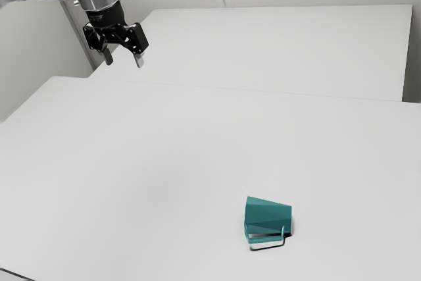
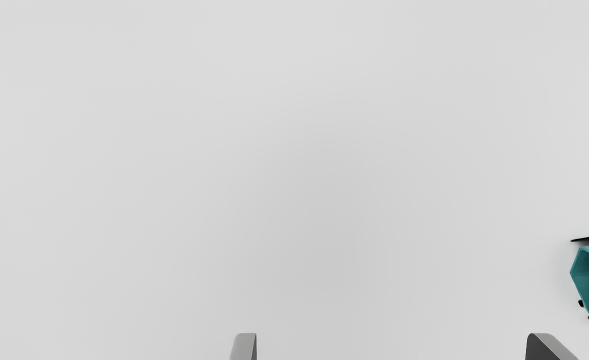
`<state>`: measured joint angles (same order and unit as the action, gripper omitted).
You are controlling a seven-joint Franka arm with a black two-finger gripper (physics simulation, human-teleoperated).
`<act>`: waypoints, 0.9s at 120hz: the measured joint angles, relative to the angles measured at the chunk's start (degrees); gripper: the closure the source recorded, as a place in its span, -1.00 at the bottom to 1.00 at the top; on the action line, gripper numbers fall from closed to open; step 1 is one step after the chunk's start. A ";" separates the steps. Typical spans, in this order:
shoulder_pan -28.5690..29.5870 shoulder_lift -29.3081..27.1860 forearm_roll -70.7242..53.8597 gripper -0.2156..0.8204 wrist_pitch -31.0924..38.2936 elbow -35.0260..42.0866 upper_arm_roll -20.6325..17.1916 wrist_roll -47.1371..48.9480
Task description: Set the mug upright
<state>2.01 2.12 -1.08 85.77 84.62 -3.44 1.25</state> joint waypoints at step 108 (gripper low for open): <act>-0.13 -3.44 32.41 -0.54 21.67 27.71 0.27 -10.30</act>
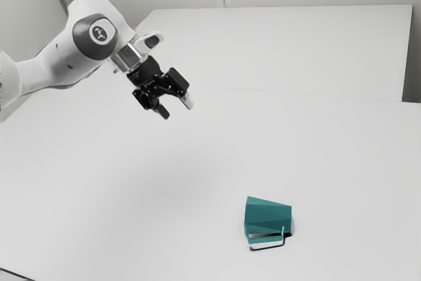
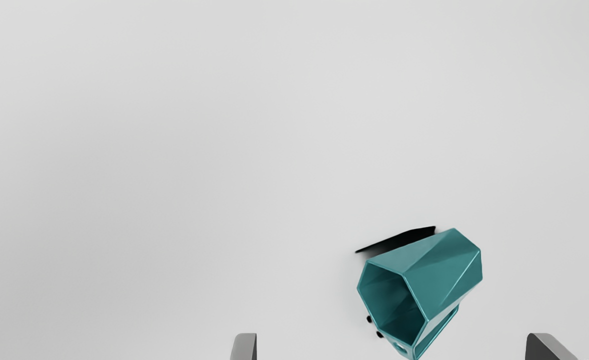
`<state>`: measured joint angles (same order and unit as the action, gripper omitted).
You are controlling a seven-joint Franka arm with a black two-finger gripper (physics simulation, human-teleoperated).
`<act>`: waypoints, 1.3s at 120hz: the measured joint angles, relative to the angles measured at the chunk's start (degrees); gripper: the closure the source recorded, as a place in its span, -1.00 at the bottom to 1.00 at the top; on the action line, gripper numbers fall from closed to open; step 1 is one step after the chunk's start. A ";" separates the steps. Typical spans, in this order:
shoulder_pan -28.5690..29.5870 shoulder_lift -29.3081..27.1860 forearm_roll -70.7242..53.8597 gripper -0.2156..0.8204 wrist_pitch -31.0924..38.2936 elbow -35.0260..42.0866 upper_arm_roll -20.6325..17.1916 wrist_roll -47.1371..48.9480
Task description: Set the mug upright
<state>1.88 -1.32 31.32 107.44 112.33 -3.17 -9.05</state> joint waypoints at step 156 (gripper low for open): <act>-2.83 -1.72 43.71 -0.54 14.54 30.25 -7.97 -45.71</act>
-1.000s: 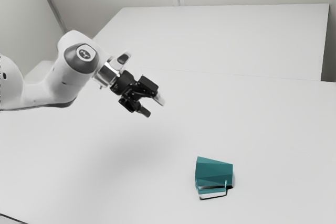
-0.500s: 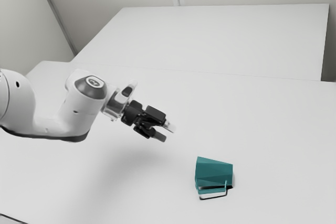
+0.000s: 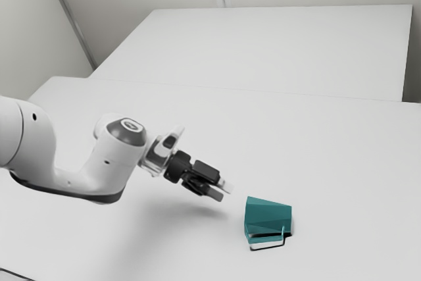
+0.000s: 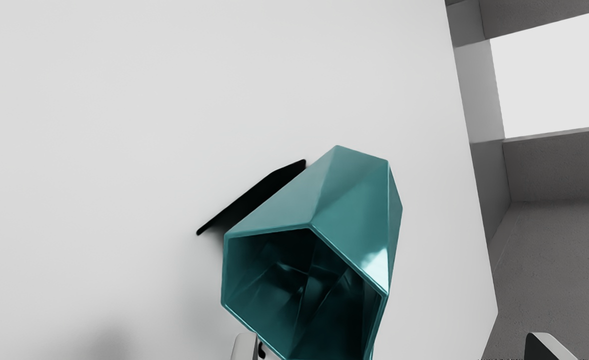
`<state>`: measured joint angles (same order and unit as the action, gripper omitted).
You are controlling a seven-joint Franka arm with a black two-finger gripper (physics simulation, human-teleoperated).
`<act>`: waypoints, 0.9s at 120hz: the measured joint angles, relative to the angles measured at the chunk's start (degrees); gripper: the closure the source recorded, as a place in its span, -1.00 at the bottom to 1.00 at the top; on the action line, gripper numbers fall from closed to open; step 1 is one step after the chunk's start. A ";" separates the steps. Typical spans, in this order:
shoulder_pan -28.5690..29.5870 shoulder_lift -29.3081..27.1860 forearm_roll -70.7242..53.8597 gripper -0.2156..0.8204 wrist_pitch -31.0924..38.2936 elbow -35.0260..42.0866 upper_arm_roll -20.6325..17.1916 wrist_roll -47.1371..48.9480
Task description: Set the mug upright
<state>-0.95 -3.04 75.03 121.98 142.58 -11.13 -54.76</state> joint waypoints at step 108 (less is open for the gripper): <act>-5.81 4.52 12.80 -0.52 1.94 0.70 -1.17 -3.29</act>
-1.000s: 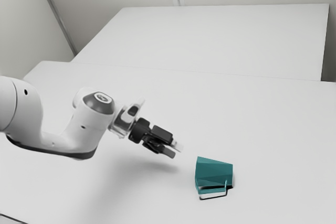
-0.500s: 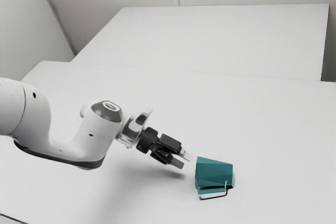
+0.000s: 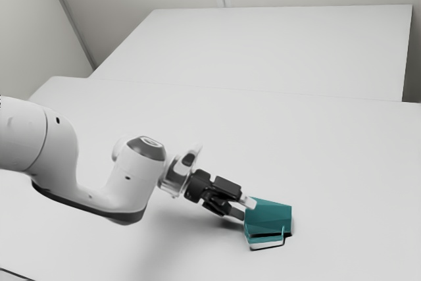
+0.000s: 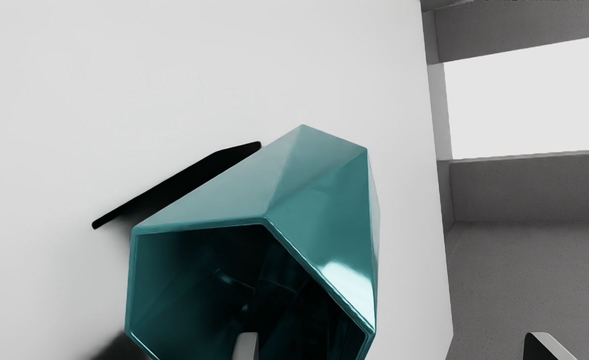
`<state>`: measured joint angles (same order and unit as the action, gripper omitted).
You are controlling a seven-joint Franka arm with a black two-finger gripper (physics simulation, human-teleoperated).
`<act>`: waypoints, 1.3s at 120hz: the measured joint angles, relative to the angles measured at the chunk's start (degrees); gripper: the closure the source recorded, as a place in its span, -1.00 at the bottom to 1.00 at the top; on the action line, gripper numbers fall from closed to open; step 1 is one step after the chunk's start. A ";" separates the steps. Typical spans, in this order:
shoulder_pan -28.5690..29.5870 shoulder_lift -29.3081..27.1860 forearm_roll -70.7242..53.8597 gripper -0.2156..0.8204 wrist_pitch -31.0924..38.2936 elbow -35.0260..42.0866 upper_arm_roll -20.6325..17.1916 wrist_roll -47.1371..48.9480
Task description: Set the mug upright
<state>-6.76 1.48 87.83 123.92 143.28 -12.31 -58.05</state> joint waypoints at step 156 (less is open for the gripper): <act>-1.16 2.64 8.31 0.75 0.59 -0.33 -0.98 -11.92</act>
<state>-7.92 4.12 96.14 124.51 142.95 -13.29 -69.98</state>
